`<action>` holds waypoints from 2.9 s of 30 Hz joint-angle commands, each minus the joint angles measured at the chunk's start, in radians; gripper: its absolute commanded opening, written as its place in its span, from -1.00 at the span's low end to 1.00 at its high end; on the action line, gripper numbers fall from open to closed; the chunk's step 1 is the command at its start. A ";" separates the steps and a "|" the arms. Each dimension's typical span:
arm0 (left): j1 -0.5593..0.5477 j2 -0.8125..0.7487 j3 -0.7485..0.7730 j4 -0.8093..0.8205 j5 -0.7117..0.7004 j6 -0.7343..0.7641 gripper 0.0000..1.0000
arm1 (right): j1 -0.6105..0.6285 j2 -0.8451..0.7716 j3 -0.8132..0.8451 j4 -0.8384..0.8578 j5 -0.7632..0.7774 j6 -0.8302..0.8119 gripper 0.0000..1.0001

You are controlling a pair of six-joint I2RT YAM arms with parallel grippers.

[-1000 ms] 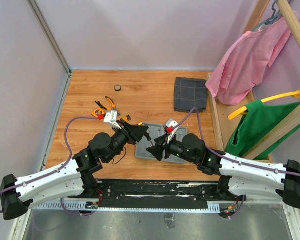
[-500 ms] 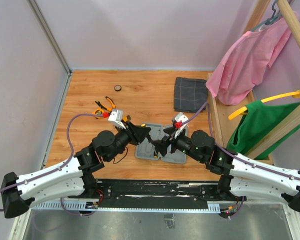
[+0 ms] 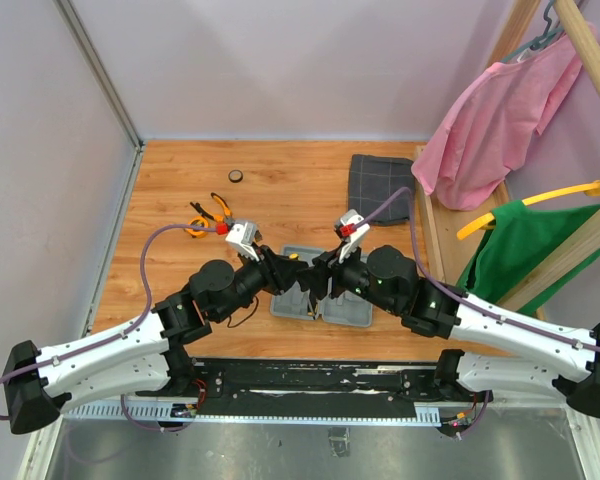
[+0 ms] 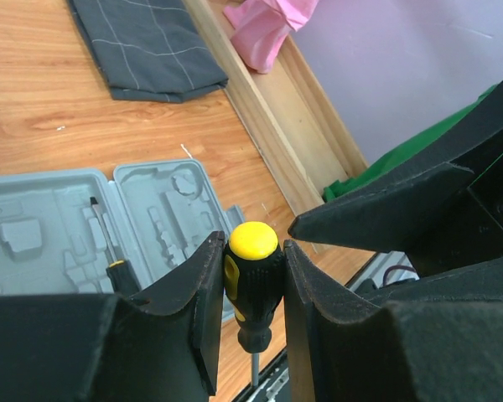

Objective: Sort the tools into containers
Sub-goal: Pick up the screwdriver from the center of the board, then place the screwdriver in the storage box.

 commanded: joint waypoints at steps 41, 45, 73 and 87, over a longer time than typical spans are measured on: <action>-0.005 0.005 0.010 0.083 0.031 -0.016 -0.99 | -0.019 0.080 0.013 0.035 -0.056 -0.002 -0.38; -0.005 0.004 0.009 0.080 0.034 -0.014 -0.99 | -0.020 0.068 0.000 0.035 0.010 0.001 -0.31; 0.171 -0.027 0.113 -0.213 0.033 0.070 0.17 | -0.030 0.051 -0.076 -0.044 0.164 0.175 -0.99; 0.316 -0.170 0.029 -0.405 0.037 0.034 0.20 | -0.213 0.261 -0.007 -0.116 0.211 0.486 -0.99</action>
